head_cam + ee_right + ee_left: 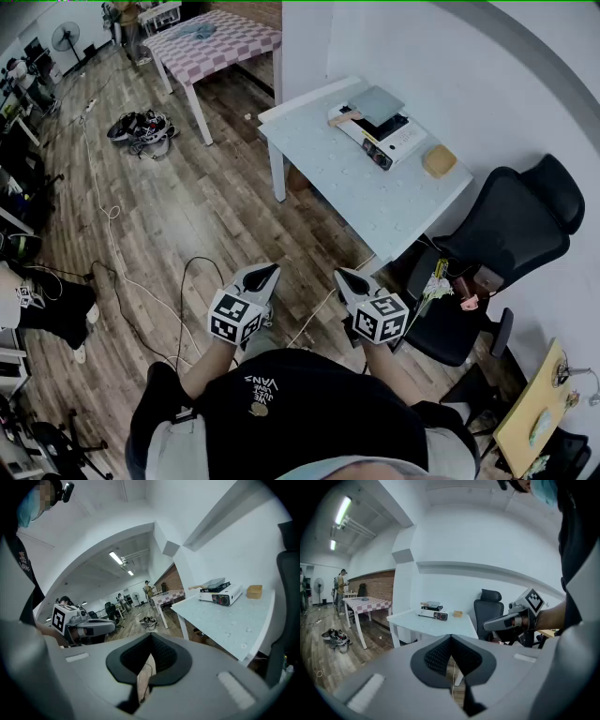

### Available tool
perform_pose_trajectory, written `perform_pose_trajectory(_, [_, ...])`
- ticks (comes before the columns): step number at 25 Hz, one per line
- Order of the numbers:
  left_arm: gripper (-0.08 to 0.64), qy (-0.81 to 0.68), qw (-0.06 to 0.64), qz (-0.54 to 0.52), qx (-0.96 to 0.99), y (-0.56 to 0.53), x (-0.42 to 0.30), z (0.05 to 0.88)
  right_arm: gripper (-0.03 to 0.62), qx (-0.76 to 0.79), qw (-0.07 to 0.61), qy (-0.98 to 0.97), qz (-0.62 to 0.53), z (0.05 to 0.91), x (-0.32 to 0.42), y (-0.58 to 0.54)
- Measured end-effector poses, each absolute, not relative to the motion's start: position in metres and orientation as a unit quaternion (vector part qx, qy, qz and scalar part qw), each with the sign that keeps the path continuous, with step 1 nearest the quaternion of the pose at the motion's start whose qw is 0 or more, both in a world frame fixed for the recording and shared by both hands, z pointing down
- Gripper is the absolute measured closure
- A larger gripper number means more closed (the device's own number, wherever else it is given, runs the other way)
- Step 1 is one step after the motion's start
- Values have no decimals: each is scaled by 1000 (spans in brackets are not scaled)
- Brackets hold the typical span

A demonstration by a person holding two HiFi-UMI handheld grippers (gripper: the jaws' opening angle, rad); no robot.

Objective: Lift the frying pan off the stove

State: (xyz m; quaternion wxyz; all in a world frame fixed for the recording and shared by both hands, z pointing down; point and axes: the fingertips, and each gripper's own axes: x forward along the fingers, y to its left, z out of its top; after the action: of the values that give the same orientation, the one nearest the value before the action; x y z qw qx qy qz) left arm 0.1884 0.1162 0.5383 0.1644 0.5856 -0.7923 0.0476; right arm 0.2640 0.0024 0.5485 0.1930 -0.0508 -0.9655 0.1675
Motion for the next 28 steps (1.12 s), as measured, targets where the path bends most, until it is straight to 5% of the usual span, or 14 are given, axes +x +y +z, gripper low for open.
perform_pose_trajectory(16, [554,-765,144,-17,627,92,113,528,586,34,113,-970,213,533,198,-33])
perform_pose_trajectory(20, [379,-745,148,-24,651,88,82,529,446,60,99,-967,227,530,169,-37])
perform_pose_trajectory(28, [353,-712,160,-37,683,97,13,524,326,139,69,-955,252,527,111,-37])
